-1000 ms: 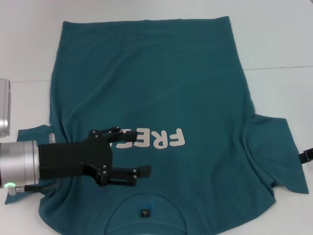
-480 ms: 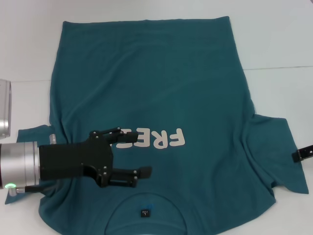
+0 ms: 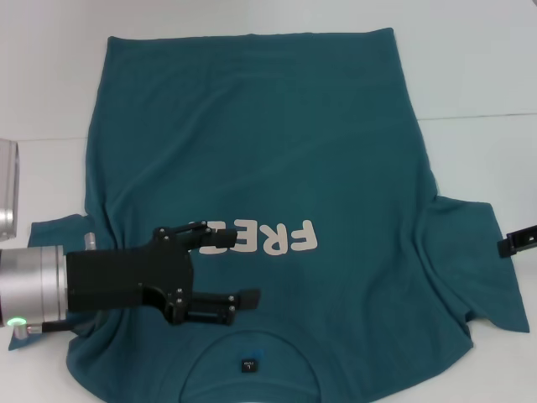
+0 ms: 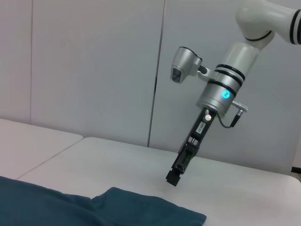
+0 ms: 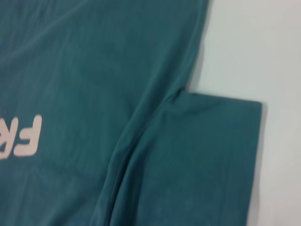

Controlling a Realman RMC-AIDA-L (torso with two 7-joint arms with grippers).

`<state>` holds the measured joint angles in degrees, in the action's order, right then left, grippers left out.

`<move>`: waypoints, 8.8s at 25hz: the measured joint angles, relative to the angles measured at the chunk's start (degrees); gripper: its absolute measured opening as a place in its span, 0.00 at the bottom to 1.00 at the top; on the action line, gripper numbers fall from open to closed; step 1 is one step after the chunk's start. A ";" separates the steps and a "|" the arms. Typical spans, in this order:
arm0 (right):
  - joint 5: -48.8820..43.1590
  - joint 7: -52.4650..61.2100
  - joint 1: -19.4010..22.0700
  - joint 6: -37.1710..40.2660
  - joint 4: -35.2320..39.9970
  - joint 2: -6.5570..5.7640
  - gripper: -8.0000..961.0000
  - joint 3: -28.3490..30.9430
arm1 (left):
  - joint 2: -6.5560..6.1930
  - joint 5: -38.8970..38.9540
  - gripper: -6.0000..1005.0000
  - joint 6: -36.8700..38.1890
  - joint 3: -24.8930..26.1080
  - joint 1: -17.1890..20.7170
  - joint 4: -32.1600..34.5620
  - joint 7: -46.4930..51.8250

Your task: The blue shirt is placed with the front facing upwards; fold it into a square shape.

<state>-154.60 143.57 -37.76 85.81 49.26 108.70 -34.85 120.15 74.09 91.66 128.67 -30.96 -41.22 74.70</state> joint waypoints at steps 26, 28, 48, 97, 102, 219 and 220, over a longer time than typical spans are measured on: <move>-0.44 1.55 -1.28 -2.38 -5.60 -1.92 0.95 -0.60 | 0.16 -0.71 0.93 0.01 0.00 0.09 0.01 -0.36; -0.44 1.55 -1.37 -2.91 -6.31 -1.92 0.95 -0.88 | 0.17 -0.71 0.93 0.01 0.00 0.10 0.01 -0.39; -0.08 0.16 -2.05 -7.47 -9.98 -1.34 0.95 -1.25 | 0.17 -0.79 0.93 0.01 0.00 0.20 0.01 -0.62; 2.79 -1.37 -1.88 -10.49 -13.43 -1.39 0.95 -1.28 | 0.39 -1.36 0.93 -0.02 0.00 0.20 0.09 -1.23; 2.66 -1.39 -1.75 -10.92 -13.41 -1.40 0.95 -1.38 | 0.52 -1.48 0.93 0.01 0.00 0.20 0.09 -1.23; 7.99 5.16 -15.47 -18.98 -16.55 4.35 0.04 -13.32 | 1.27 -1.49 0.93 0.72 0.00 2.01 -0.21 -3.47; 7.99 5.16 -15.58 -19.24 -16.62 4.45 0.04 -13.44 | 1.32 -1.49 0.93 0.75 0.00 2.06 -0.31 -3.49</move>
<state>-146.60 148.72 -53.34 66.57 32.64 113.15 -48.29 121.47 72.60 92.41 128.67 -28.90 -41.53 71.21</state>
